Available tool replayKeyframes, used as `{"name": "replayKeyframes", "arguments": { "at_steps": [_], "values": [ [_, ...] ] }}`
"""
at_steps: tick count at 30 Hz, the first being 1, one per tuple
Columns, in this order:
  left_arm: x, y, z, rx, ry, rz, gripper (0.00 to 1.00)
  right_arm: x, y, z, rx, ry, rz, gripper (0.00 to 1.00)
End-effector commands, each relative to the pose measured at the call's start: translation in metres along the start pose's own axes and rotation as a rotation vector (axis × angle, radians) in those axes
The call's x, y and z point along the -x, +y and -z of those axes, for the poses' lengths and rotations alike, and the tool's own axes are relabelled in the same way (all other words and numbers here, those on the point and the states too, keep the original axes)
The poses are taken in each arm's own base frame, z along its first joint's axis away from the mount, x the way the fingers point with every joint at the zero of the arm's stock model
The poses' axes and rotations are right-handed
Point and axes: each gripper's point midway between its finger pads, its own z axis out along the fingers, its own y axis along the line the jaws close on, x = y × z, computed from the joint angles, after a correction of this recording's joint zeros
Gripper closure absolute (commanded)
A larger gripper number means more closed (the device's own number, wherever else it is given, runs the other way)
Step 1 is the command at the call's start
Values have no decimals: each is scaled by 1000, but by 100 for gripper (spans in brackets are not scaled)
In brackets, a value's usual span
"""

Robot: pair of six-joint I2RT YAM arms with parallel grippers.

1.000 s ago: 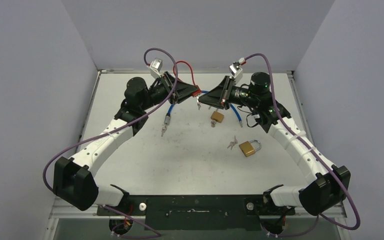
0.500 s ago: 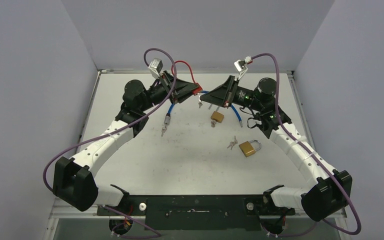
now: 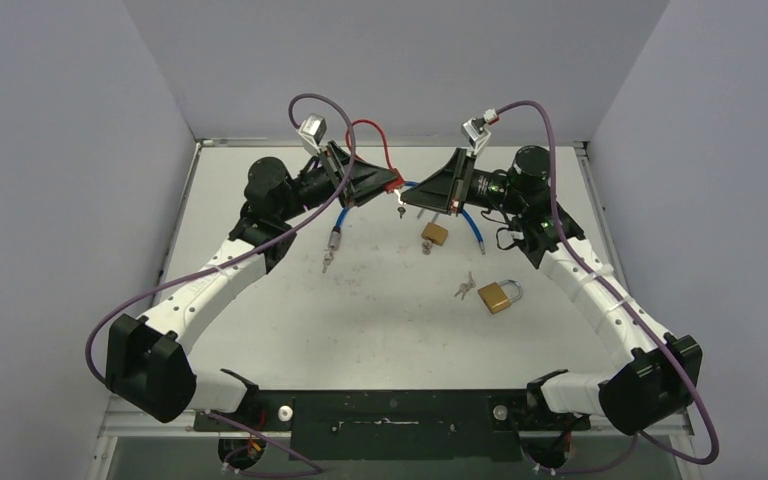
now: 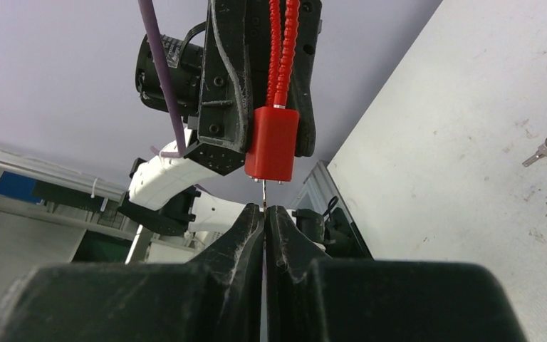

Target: Unlock with the key

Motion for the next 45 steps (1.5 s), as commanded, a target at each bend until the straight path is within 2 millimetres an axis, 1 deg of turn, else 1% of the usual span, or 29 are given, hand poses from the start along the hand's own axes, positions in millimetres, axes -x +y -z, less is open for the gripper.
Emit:
{"name": "replayKeyframes", "arguments": {
  "at_steps": [1, 4, 7, 9, 13, 15, 17, 20, 22, 25, 31, 34, 37, 39, 40, 42, 45],
  "values": [
    [-35, -41, 8, -96, 137, -75, 100, 39, 0, -11, -87, -178, 94, 100],
    [-36, -43, 6, -102, 126, -45, 100, 44, -3, -16, -111, -213, 111, 100],
    [-38, -45, 5, -111, 127, -49, 100, 50, -6, -24, -138, -224, 75, 100],
    [-39, -41, 5, -102, 128, -71, 100, 54, -5, -25, -151, -241, 27, 100],
    [-41, -32, 7, -77, 130, -93, 100, 59, -17, -27, -167, -255, -102, 100],
    [-42, -29, 7, -70, 130, -103, 100, 61, -19, -27, -156, -261, -142, 100],
    [-43, -26, 8, -60, 130, -107, 100, 63, -16, -26, -140, -266, -143, 100],
    [-40, -30, 9, -71, 114, -93, 100, 67, -8, -23, -128, -289, -60, 100],
    [-38, -37, 9, -90, 103, -82, 100, 66, -7, -19, -119, -309, 2, 100],
    [-36, -48, 9, -124, 87, -74, 100, 65, -8, -15, -116, -329, 45, 100],
    [-23, -53, 12, -152, 22, -24, 100, 56, -7, -11, -102, -319, 71, 100],
    [-19, -48, 15, -169, -6, 29, 100, 52, -6, -8, -90, -314, 85, 100],
    [-16, -40, 17, -155, -34, 54, 100, 47, -5, -8, -76, -304, 77, 95],
    [-14, -37, 17, -149, -54, 69, 100, 44, -5, -8, -66, -291, 60, 94],
    [-13, -35, 18, -146, -63, 80, 100, 42, -4, -9, -57, -283, 49, 95],
    [-10, -32, 18, -141, -81, 101, 100, 38, -4, -9, -42, -267, 21, 100],
    [-5, -25, 19, -131, -118, 134, 100, 31, -2, -9, -19, -245, -11, 100]
  ]
}}
